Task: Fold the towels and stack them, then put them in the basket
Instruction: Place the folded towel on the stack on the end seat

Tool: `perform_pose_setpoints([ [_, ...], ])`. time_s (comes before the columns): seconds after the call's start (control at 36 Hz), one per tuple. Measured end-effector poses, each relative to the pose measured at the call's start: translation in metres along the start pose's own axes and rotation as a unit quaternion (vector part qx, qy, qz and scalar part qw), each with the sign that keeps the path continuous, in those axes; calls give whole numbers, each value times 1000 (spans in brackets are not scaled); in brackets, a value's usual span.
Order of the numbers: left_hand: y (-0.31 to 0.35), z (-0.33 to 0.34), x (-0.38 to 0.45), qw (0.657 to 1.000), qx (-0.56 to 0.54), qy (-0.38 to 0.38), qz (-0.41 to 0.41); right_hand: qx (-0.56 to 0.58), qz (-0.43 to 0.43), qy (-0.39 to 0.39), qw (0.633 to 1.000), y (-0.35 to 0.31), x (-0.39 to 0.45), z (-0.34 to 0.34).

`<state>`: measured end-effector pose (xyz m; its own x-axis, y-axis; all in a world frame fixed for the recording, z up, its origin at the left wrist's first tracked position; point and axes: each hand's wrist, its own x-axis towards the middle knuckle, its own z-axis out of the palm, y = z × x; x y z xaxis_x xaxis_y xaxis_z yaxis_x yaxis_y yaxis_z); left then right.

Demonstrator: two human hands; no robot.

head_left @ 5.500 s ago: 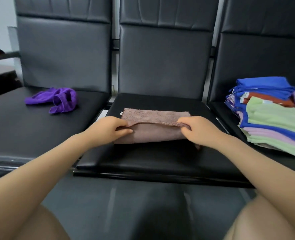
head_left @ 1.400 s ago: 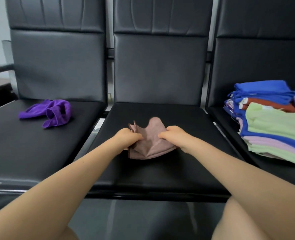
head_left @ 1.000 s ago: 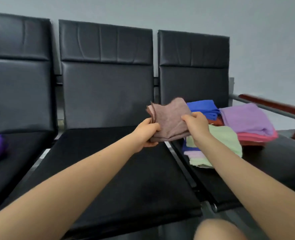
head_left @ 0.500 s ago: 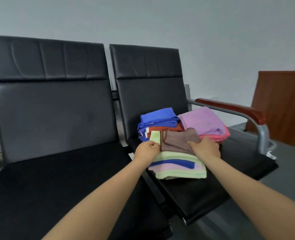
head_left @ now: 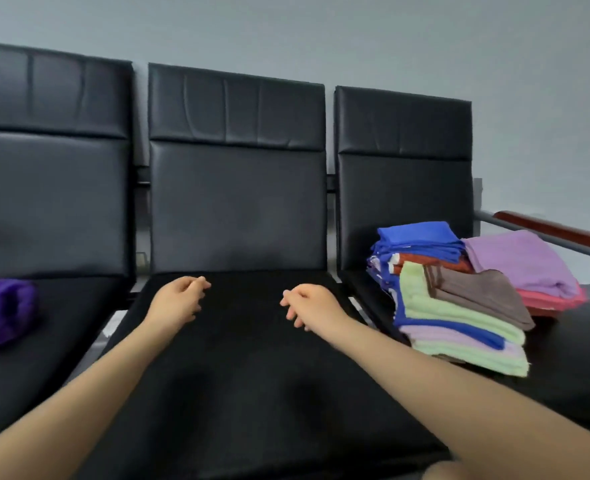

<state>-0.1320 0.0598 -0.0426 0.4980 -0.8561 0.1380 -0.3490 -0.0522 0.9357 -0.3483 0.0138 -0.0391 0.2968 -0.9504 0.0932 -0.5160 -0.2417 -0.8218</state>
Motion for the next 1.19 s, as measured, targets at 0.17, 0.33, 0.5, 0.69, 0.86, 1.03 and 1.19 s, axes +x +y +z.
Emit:
perform_pose_setpoints([
  [0.17, -39, -97, 18, 991, -52, 80, -93, -1, -8, -100, 995, -49, 19, 101],
  [0.33, -84, -195, 13, 976, 42, 194, -86, 5, -44, -161, 986, -99, 35, 207],
  [0.5, -133, -258, -11, 943, 167, 259, -128, -10, -83, -162, 983, -140, 50, 294],
  [0.69, -171, -296, -18, 940, 140, 264, -168, -41, -108, -138, 984, -187, 63, 364],
  [0.86, -181, -306, -13, 942, 85, 281, -165, -249, -212, -127, 936, -192, 68, 409],
  [1.03, -183, -306, -6, 941, 110, 285, -148, -121, -263, -117, 950, -180, 66, 407],
  [1.19, -161, -284, 0, 965, 132, 227, 23, 40, -279, -215, 935, -191, 42, 352],
])
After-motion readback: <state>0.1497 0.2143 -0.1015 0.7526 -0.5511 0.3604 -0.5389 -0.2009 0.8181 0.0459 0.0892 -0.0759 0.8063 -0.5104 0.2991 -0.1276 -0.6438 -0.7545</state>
